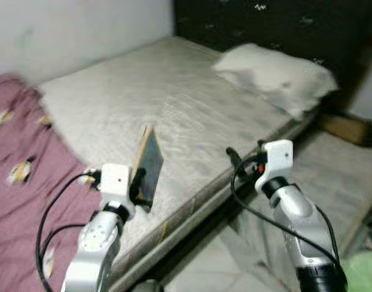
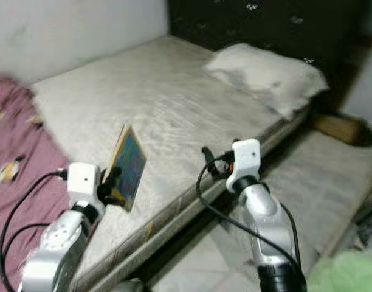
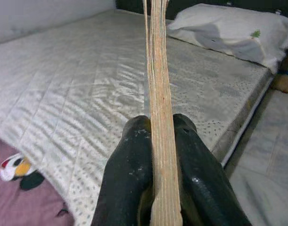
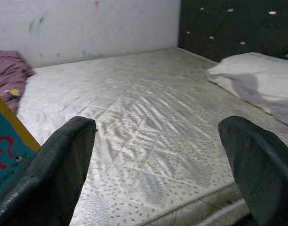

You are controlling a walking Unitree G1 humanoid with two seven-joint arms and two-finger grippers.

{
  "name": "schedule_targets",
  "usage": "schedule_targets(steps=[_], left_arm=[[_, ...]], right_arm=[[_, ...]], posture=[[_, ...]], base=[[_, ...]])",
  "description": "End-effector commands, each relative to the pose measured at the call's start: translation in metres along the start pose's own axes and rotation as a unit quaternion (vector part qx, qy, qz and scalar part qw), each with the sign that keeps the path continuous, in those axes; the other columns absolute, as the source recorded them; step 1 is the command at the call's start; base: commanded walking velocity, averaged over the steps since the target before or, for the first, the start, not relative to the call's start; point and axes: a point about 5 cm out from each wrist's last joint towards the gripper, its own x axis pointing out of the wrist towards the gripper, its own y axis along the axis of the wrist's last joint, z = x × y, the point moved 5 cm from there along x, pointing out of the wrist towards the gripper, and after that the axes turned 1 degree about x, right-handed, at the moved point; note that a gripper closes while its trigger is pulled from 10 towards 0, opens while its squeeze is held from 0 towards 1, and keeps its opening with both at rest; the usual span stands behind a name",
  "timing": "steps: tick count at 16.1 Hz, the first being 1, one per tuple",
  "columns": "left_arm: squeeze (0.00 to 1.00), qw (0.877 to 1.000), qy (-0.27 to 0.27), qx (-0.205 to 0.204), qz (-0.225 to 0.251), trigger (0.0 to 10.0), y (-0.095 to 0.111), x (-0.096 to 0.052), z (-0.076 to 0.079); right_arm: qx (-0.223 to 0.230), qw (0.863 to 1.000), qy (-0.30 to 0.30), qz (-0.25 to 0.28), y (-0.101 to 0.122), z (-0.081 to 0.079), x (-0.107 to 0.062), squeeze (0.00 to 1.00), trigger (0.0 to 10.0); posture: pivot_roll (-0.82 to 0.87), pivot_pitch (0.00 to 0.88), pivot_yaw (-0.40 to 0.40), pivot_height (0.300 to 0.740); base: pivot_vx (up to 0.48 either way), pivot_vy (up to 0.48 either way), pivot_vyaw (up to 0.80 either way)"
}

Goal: Clean up the room

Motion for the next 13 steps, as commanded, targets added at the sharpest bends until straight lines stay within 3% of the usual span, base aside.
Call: schedule_targets(steps=[1, 5, 9, 13], left_arm=[[0.00, 0.999, 0.018, 0.014, 0.023, 10.0, 0.012, 0.001, -0.010], [0.00, 0.999, 0.021, 0.014, 0.026, 10.0, 0.013, 0.002, -0.010], [0.00, 0.997, 0.053, 0.021, 0.056, 10.0, 0.022, 0.003, -0.018], [0.00, 0.996, 0.051, 0.022, 0.063, 10.0, 0.024, 0.005, -0.017]], right_arm=[[0.003, 1.000, 0.008, 0.010, 0.005, -0.007, 0.004, 0.00, 10.0], [0.003, 1.000, 0.008, 0.011, 0.006, -0.007, 0.004, 0.00, 10.0], [-0.012, 0.998, -0.047, 0.033, 0.013, 0.009, 0.003, 0.00, 10.0], [-0.014, 0.998, -0.053, 0.034, 0.012, 0.008, 0.004, 0.00, 10.0]], posture=[[-0.04, 0.000, 0.013, 0.740], [-0.04, 0.000, 0.013, 0.740], [-0.04, 0.000, 0.019, 0.740], [-0.04, 0.000, 0.023, 0.740]], base=[[0.000, 0.000, 0.80], [0.000, 0.000, 0.80], [0.000, 0.000, 0.69], [0.000, 0.000, 0.64]])
